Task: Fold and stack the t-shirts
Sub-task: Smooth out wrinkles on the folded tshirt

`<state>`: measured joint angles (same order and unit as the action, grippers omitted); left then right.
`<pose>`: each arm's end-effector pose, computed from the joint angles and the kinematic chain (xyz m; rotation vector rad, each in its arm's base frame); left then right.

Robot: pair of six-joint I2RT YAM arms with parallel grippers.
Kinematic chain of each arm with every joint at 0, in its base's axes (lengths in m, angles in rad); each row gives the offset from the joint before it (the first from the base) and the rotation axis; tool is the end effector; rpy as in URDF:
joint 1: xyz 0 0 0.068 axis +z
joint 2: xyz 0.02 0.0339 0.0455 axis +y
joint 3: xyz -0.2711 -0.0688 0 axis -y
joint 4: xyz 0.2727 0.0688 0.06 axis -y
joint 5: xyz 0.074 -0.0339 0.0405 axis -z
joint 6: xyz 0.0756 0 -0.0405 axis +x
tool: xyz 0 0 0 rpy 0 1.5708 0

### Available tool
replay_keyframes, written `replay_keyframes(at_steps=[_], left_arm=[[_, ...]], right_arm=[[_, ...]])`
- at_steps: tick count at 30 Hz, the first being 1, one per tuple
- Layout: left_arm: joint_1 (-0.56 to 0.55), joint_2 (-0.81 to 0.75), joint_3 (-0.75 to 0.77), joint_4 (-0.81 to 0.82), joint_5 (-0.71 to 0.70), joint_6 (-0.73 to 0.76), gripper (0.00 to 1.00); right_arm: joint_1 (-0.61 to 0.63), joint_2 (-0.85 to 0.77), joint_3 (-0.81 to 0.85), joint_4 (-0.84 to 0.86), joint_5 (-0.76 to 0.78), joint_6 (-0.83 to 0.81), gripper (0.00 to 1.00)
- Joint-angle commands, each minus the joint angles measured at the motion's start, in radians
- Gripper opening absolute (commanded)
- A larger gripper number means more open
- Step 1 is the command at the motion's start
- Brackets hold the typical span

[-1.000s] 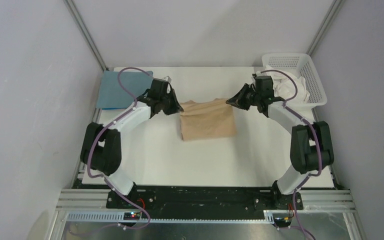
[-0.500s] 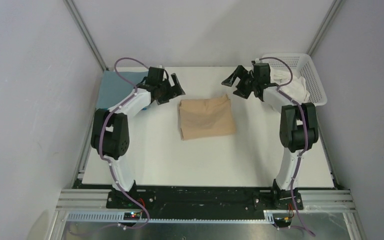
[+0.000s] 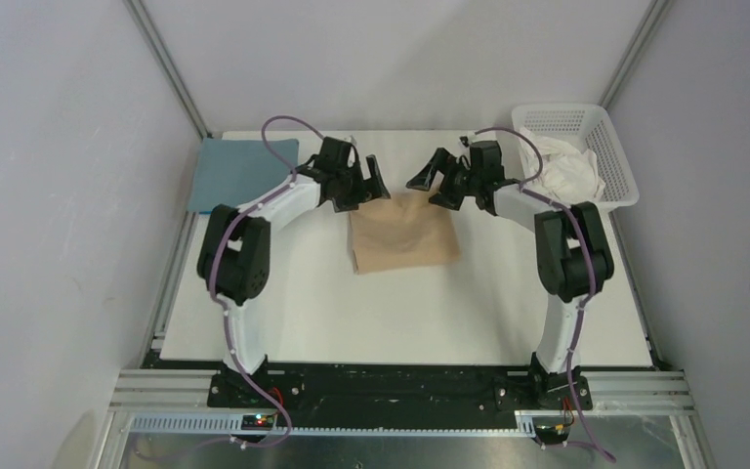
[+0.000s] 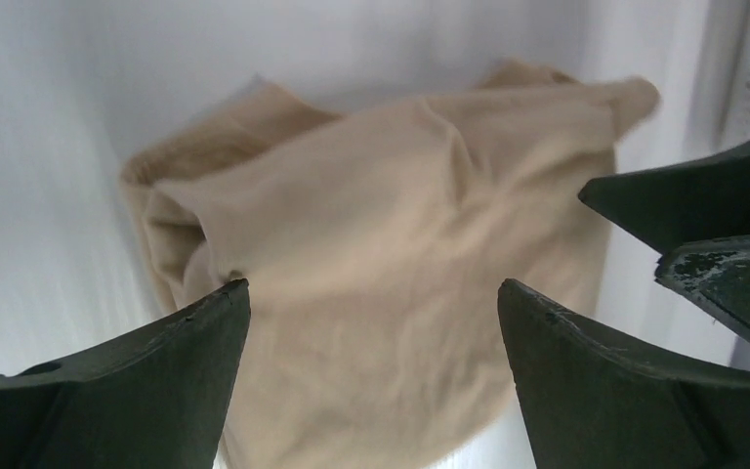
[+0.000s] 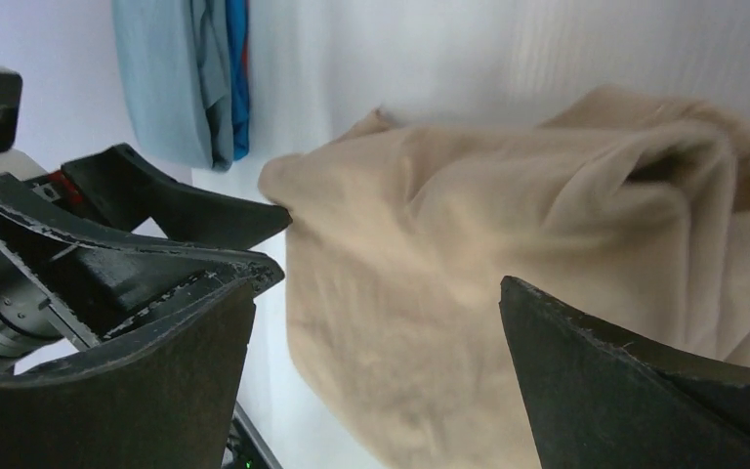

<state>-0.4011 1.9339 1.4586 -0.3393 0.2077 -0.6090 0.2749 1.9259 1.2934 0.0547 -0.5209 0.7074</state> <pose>0.4430 -0.2048 0.1878 -0.1555 2.4824 -0.7043 0.4581 0.1683 0.1786 0.1659 2.2736 1.1067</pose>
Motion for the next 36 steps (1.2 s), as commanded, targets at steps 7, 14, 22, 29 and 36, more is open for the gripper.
replay_keyframes(at_steps=[7, 14, 22, 29, 36], left_arm=[[0.077, 0.265, 0.162, -0.008, -0.056, -0.118, 1.0], [0.08, 0.19, 0.069, -0.041, -0.183, -0.194, 1.0], [0.062, 0.033, 0.17, -0.061, -0.154, -0.041, 1.0], [0.035, -0.173, -0.021, -0.066, -0.256, -0.027, 1.0], [0.012, -0.106, -0.085, -0.07, -0.174, 0.011, 1.0]], right_arm=[[-0.07, 0.309, 0.228, 0.027, 0.04, 0.108, 0.99], [-0.084, 0.294, 0.162, -0.101, 0.242, 0.199, 0.99], [-0.096, 0.076, 0.179, -0.21, 0.282, 0.104, 0.99], [-0.096, -0.277, -0.015, -0.361, 0.441, 0.037, 0.99], [-0.104, -0.566, -0.29, -0.39, 0.516, 0.045, 0.99]])
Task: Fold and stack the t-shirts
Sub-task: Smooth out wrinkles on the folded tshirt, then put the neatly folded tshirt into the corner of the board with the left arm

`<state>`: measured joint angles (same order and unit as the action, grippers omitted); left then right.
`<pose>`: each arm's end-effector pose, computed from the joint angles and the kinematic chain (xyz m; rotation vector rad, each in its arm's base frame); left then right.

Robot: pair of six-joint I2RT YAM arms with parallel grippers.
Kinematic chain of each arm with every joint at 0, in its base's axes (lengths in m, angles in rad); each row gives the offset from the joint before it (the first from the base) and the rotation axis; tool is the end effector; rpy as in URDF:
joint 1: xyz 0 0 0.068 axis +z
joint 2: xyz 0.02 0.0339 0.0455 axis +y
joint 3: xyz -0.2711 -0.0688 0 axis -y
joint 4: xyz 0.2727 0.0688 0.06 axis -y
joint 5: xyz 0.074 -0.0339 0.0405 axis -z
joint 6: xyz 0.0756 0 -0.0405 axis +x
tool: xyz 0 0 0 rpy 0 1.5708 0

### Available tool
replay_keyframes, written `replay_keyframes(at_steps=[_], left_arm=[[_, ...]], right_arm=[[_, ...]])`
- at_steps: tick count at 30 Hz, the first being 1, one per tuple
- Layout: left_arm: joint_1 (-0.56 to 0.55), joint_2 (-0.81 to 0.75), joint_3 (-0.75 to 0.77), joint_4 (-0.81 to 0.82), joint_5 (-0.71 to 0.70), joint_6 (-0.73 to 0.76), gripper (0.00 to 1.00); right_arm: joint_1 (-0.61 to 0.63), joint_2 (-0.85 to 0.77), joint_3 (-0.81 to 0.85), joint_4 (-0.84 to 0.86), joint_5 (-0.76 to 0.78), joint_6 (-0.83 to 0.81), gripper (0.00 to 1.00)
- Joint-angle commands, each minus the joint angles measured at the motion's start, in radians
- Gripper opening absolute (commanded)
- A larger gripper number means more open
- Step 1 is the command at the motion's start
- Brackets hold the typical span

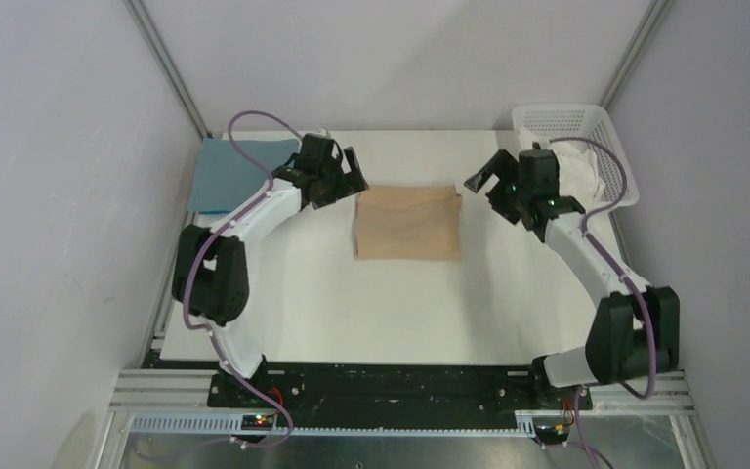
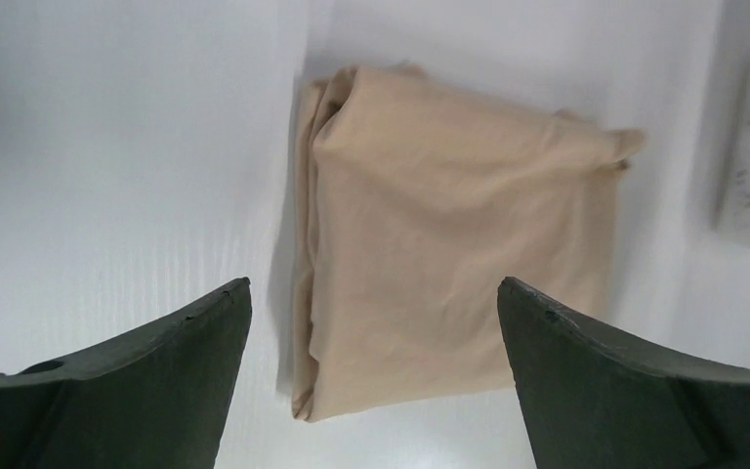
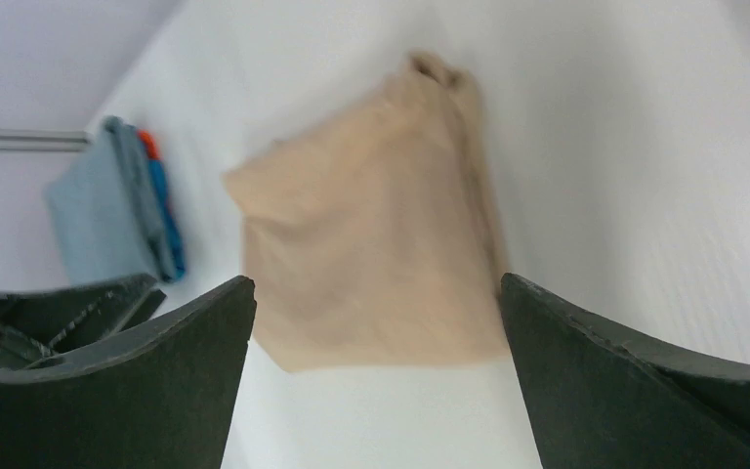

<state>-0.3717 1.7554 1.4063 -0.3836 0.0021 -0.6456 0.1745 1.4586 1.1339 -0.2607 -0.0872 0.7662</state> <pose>0.4264 -0.1664 0.2430 -0.3212 2.3386 -0.5142 0.3846 0.0745 0.2703 0.5983 2.1414 0.6273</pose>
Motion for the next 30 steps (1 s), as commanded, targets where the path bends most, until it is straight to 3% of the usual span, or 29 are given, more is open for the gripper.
replay_keyframes(at_steps=[1, 7, 13, 21, 23, 24, 26, 30], left_arm=[[-0.018, 0.097, -0.028, -0.026, 0.056, 0.054, 1.0], [-0.029, 0.226, 0.049, -0.026, 0.095, 0.058, 1.0], [-0.062, 0.335, 0.103, -0.025, 0.073, 0.038, 0.88], [-0.117, 0.446, 0.216, -0.04, 0.049, -0.007, 0.53], [-0.135, 0.462, 0.238, -0.047, 0.054, 0.001, 0.39], [-0.139, 0.464, 0.244, -0.051, 0.051, 0.007, 0.23], [-0.152, 0.463, 0.264, -0.079, 0.015, 0.036, 0.03], [-0.172, 0.411, 0.292, -0.139, -0.241, 0.152, 0.0]], right_arm=[[-0.005, -0.154, -0.167, -0.083, 0.086, -0.014, 0.99], [-0.008, -0.374, -0.272, -0.163, 0.122, -0.038, 0.99], [-0.009, -0.563, -0.326, -0.239, 0.155, -0.054, 0.99], [-0.013, -0.752, -0.364, -0.271, 0.181, -0.051, 0.99], [-0.016, -0.772, -0.366, -0.276, 0.193, -0.051, 0.99], [-0.018, -0.776, -0.367, -0.276, 0.198, -0.052, 1.0], [-0.022, -0.779, -0.368, -0.279, 0.21, -0.059, 1.0], [-0.032, -0.765, -0.374, -0.274, 0.214, -0.069, 0.99]])
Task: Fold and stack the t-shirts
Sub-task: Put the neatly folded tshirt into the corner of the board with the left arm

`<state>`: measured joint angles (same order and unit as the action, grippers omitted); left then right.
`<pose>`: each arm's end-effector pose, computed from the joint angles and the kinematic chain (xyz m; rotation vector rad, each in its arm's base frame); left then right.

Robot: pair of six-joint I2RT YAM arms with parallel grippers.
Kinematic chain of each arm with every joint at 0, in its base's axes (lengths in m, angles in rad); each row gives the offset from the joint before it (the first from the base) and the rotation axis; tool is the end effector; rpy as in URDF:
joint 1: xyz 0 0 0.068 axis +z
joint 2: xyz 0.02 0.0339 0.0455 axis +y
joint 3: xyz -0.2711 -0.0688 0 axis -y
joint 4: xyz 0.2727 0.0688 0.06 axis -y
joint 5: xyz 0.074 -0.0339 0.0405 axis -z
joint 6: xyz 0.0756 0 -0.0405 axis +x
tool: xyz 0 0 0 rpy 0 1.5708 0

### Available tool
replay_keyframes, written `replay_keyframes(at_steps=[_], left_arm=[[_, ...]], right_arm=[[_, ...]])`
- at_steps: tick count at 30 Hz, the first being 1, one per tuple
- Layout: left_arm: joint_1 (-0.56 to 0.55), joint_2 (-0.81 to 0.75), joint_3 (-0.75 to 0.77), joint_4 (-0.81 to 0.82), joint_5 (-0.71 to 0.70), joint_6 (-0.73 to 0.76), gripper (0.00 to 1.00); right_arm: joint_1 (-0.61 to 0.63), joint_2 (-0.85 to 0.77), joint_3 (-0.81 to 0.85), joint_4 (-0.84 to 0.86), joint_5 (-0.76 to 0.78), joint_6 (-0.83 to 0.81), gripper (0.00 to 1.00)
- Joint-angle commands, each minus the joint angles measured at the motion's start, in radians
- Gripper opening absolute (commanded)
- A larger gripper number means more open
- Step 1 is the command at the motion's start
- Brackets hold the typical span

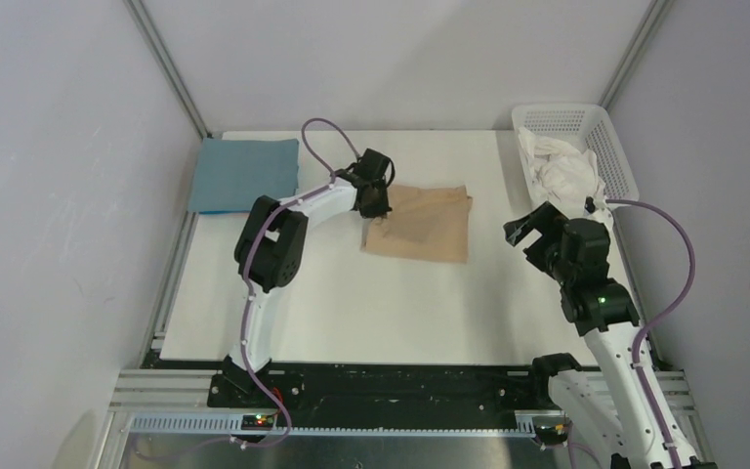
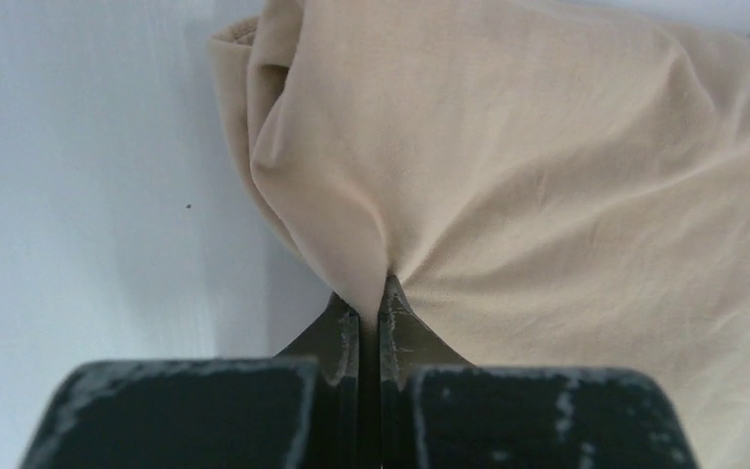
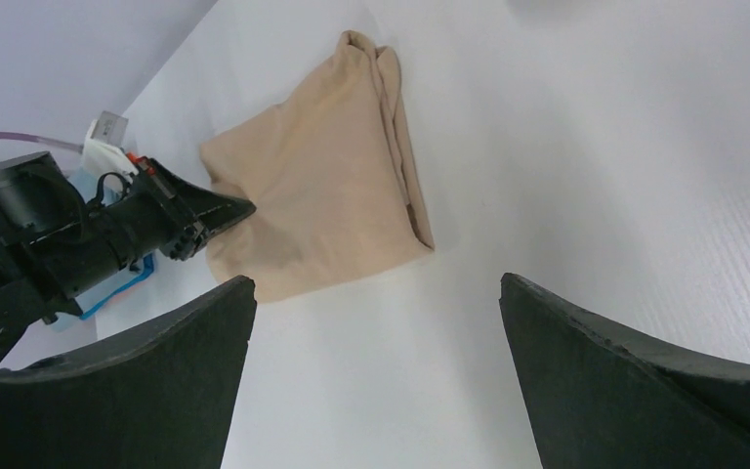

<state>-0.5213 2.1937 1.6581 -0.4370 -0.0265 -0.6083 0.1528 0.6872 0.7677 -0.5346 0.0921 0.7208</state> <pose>0.4585 -0.2610 0.1225 -0.1234 2.5911 -0.3991 0.2102 0.0253 0.3017 0.6318 1.9537 0.4567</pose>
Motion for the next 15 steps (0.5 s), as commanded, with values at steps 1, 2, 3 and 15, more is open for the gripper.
replay_keyframes(at_steps=[1, 2, 3, 15], left_arm=[[-0.022, -0.055, 0.04, -0.093, -0.248, 0.161, 0.0], [-0.022, -0.068, 0.039, -0.102, -0.329, 0.186, 0.0], [-0.021, -0.092, 0.038, -0.103, -0.363, 0.241, 0.0], [0.096, -0.109, 0.167, -0.1, -0.622, 0.64, 0.0]], right_arm=[[-0.01, 0.012, -0.011, 0.003, 0.033, -0.025, 1.0], [-0.011, 0.018, -0.012, 0.008, 0.032, -0.026, 0.99], [-0.012, 0.021, -0.014, 0.01, 0.032, -0.027, 0.99], [-0.019, 0.022, -0.031, 0.011, 0.081, -0.062, 0.99]])
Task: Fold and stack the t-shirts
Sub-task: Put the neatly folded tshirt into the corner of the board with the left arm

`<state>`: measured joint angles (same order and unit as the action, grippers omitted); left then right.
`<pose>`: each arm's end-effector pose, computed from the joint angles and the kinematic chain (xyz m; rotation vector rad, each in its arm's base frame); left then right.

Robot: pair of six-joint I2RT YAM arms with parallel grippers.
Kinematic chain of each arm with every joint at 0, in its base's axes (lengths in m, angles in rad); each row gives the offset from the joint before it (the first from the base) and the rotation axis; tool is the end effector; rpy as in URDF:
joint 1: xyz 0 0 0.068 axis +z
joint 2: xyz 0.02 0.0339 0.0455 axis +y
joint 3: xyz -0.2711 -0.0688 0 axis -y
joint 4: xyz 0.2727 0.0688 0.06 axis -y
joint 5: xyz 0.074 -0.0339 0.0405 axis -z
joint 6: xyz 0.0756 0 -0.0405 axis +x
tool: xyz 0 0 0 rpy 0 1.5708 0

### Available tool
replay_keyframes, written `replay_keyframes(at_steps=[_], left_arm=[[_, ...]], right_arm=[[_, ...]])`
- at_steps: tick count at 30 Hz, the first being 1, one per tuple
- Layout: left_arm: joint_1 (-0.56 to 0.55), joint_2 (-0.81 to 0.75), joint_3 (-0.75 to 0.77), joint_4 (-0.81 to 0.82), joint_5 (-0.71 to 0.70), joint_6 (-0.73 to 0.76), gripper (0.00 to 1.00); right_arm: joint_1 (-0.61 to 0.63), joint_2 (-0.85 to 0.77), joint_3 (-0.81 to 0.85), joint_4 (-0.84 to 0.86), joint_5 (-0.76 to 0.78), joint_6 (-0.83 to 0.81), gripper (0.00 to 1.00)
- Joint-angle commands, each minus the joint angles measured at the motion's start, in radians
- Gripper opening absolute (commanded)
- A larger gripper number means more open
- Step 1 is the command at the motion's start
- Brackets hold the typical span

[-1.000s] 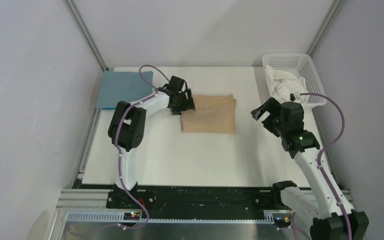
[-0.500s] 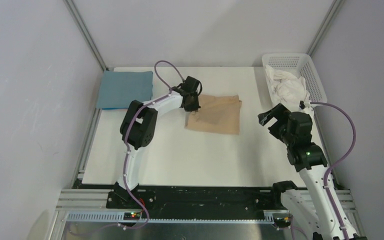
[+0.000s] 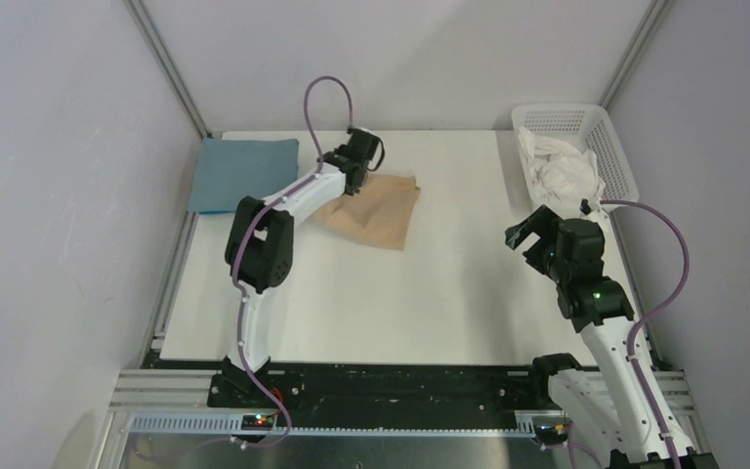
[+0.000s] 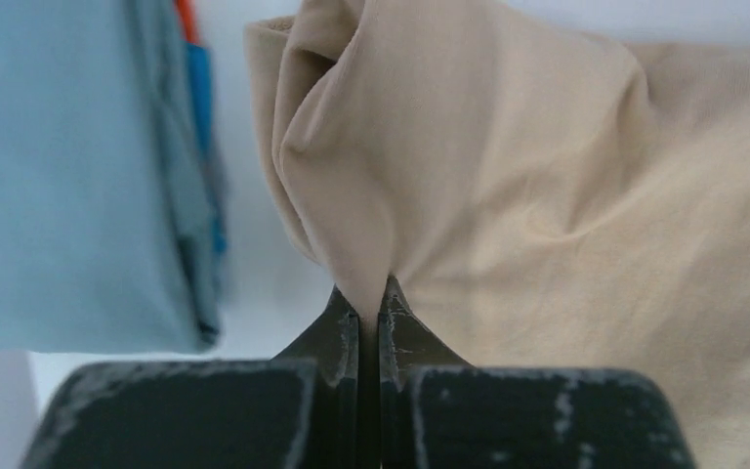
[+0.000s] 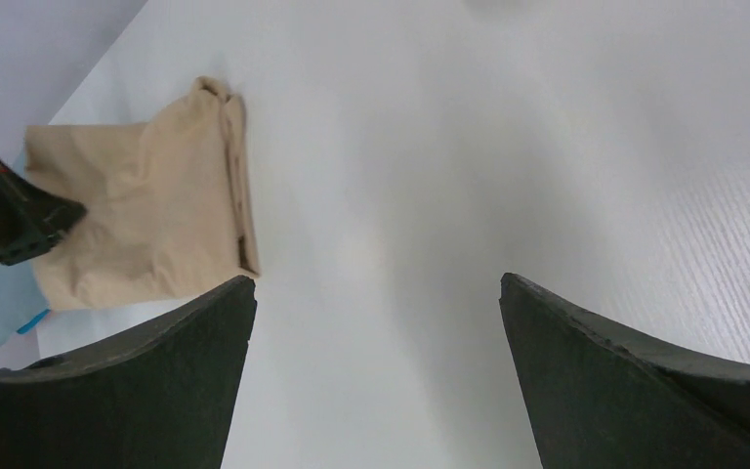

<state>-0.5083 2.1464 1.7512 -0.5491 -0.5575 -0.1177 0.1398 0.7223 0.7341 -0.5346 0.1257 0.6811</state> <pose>0.4767 -0.2198 0.1794 0.2428 2.3526 0.4064 0.2169 0.0209 0.2815 0.6376 2.0113 0.3645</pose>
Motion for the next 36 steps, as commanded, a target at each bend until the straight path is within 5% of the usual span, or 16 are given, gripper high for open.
replay_keyframes(at_steps=[1, 14, 36], left_arm=[[0.113, -0.062, 0.095, 0.012, -0.08, 0.163, 0.0], [0.304, -0.116, 0.248, 0.029, 0.087, 0.306, 0.0], [0.34, -0.413, 0.226, 0.026, 0.161, 0.312, 0.0]], right_arm=[[-0.007, -0.018, 0.001, 0.011, 0.053, -0.023, 0.99], [-0.019, -0.005, -0.003, 0.019, 0.097, -0.038, 0.99], [-0.027, 0.006, -0.002, 0.024, 0.094, -0.046, 0.99]])
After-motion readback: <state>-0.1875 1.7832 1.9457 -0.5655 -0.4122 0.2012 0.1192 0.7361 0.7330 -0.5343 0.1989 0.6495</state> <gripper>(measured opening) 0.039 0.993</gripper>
